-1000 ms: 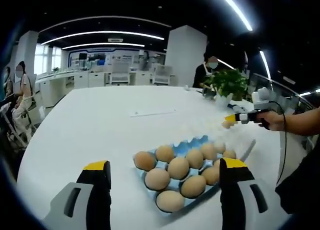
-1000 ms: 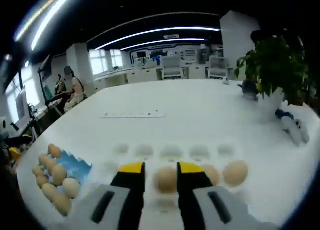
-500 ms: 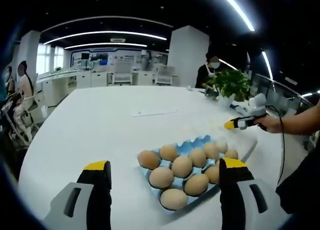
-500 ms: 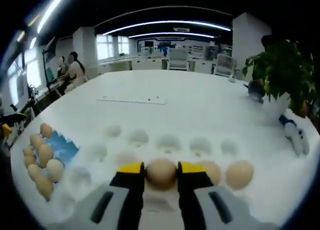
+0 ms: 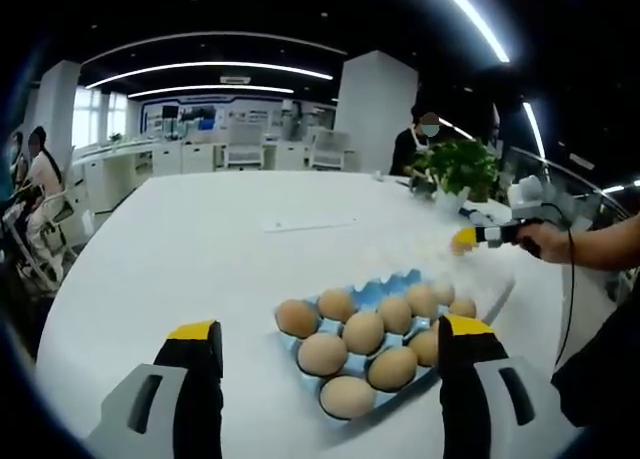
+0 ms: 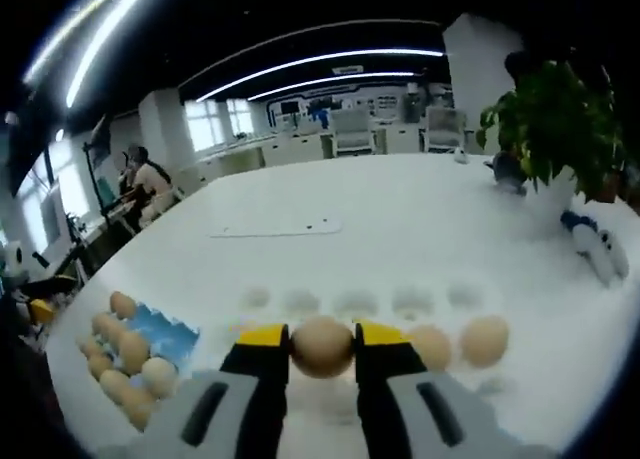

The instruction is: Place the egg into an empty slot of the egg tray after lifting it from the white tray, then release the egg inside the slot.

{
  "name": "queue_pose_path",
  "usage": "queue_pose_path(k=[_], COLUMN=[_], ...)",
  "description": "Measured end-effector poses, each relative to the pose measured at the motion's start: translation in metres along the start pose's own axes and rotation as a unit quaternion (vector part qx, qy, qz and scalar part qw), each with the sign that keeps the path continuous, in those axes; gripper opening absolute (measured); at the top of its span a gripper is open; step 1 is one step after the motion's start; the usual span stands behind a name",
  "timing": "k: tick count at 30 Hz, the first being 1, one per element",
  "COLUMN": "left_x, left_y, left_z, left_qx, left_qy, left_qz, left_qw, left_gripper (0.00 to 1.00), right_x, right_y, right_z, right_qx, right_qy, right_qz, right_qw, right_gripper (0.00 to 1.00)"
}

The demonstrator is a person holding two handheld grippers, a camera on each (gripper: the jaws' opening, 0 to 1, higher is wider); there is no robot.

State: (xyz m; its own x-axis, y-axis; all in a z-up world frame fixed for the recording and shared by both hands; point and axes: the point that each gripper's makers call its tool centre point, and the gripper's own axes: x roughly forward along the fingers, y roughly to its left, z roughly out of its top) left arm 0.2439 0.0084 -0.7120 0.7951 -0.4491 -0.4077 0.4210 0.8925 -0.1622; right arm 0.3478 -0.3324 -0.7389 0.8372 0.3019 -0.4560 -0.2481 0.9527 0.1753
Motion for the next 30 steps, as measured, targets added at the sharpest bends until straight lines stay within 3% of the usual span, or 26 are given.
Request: queue_pose_path(k=[16,23,30], left_x=[-0.001,0.0,-0.002], left_y=[-0.002,0.0,0.0], left_z=[-0.002,-0.001,0.001], left_qx=[-0.006,-0.006,-0.004], left_qy=[0.001,-0.003,-0.005], left_qz=[-0.006,0.001,-0.001], left_qw=[1.0,1.0,1.0], left_gripper=[0.86,0.91,0.89], right_x=[0.006,0.015,0.027], right_y=[0.063,0.096,0.134], right_z=[0.013,0.011,0.01], right_qx=[-0.006,-0.015,-0.022], right_qy=[-0.008,-0.002,0.006], right_qz=[0.078,0.119,0.16], right_qw=[0.9969,0.9928,0.9869], right_gripper=[0.25,0.25,0.25])
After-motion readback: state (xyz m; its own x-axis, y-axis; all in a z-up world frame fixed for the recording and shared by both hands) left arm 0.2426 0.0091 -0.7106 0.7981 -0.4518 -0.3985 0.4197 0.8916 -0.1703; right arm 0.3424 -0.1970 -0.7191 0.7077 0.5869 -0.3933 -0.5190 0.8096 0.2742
